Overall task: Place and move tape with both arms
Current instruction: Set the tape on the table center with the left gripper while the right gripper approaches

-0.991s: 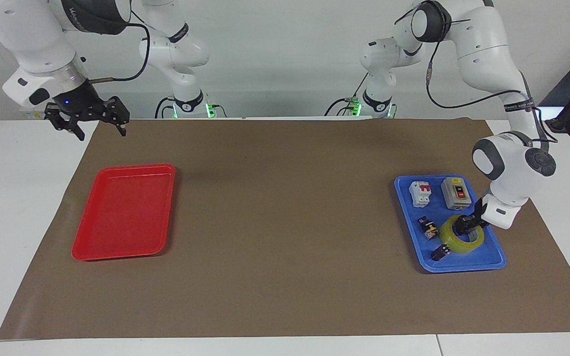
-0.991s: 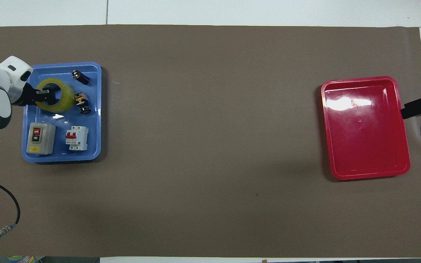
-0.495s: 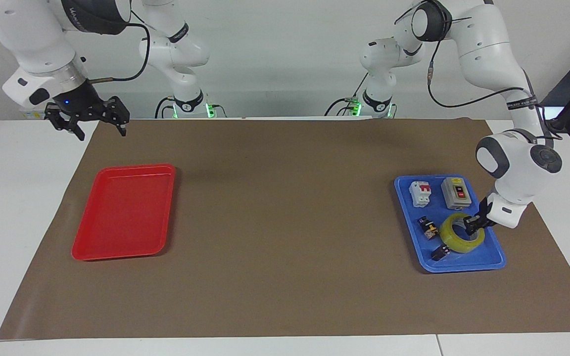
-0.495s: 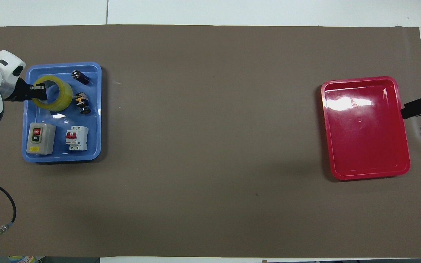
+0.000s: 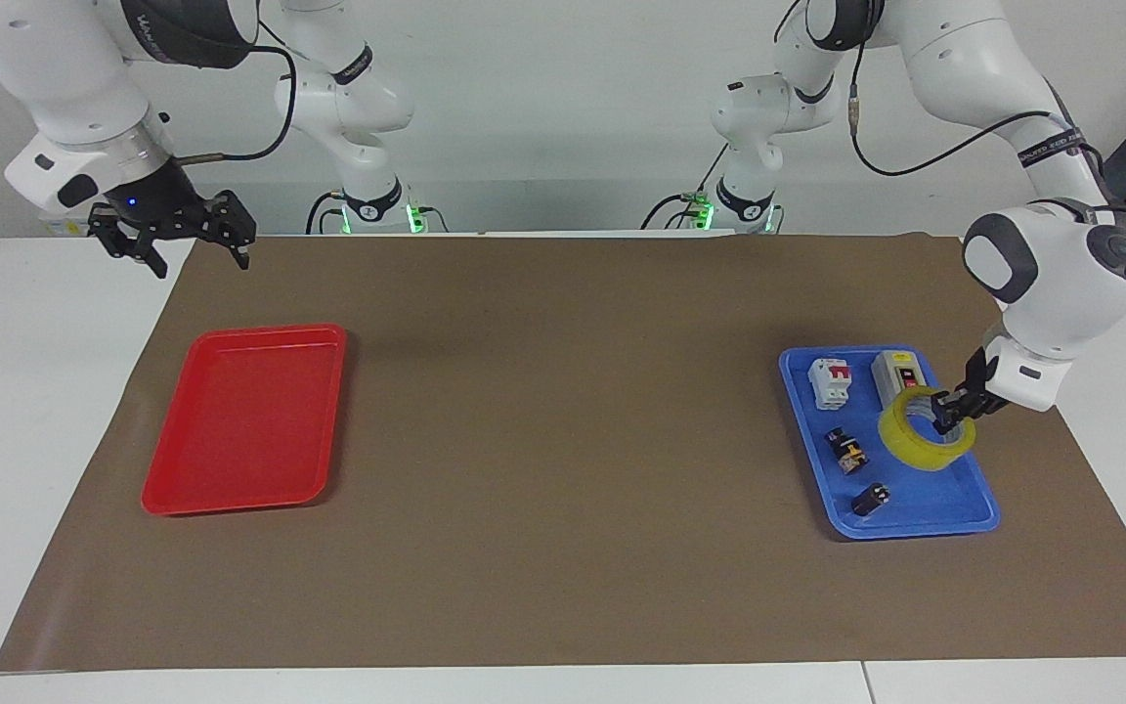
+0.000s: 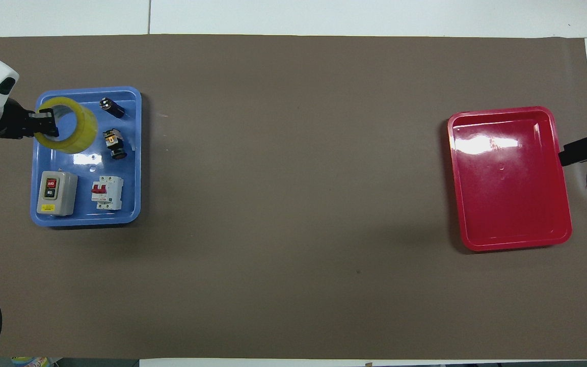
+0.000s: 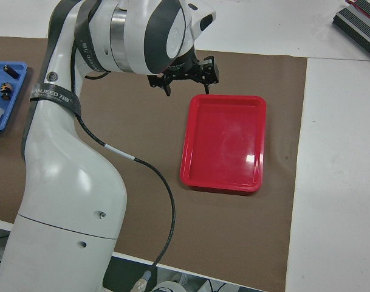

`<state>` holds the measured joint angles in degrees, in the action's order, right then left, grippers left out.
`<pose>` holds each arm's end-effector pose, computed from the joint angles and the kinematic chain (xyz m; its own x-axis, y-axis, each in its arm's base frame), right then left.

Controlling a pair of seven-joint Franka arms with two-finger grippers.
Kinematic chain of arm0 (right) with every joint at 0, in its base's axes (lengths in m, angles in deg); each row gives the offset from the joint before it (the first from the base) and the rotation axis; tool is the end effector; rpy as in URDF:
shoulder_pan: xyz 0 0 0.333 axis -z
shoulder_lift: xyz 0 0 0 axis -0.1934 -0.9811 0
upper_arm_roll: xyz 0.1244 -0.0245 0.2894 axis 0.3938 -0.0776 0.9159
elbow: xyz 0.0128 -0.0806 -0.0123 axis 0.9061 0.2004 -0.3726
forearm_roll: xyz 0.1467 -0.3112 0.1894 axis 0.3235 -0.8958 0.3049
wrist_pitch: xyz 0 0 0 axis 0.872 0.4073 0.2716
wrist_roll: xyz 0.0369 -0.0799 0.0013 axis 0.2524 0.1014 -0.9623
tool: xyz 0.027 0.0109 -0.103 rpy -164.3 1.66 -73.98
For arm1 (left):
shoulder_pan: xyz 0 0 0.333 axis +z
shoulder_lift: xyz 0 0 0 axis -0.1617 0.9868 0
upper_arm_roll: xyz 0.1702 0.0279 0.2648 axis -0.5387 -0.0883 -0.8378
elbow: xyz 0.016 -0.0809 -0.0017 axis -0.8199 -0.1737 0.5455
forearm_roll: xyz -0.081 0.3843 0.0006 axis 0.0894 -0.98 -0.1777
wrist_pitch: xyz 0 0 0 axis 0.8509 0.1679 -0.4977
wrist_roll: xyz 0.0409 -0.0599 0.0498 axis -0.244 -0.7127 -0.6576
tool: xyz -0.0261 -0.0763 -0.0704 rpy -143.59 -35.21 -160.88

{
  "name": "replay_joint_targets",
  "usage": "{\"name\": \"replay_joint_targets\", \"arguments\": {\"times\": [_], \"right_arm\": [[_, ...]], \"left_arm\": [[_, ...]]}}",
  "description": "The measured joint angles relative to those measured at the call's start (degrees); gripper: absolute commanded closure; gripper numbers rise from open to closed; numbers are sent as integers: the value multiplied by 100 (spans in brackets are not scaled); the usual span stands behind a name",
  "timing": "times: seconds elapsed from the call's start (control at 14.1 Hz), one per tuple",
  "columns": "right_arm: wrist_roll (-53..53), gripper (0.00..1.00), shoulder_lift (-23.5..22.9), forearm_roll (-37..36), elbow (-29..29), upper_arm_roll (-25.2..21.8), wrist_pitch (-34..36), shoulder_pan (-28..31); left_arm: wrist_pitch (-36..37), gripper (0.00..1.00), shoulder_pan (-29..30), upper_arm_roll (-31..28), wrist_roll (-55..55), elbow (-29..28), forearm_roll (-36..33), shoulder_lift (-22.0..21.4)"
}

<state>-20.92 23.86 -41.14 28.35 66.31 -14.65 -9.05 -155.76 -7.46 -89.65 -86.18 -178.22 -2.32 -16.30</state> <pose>0.5463 -0.0409 0.6227 0.9895 0.1349 -0.0513 0.1359 -0.9906 0.0166 0.6431 0.0392 0.4160 0.9872 0.1535 0.0428 0.1533 -0.9881 0.0092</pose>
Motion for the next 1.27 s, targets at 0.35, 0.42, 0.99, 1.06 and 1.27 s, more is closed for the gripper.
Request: {"name": "replay_joint_targets", "arguments": {"times": [0.35,0.42,0.99,1.06,1.27], "right_arm": [[0,0,0,0,0,0,0,0],[0,0,0,0,0,0,0,0],[0,0,0,0,0,0,0,0],[0,0,0,0,0,0,0,0],[0,0,0,0,0,0,0,0]], "left_arm": [[-24,100,-1399,37,-1670,-244,-81,-63],[-92,100,-1661,38,-2050,-287,-84,-52],[-604,100,-3770,45,-4475,-187,-331,516],[-659,100,-3916,44,-4529,-165,-334,590],[-883,100,-4264,44,-4595,-170,-336,787]]}}
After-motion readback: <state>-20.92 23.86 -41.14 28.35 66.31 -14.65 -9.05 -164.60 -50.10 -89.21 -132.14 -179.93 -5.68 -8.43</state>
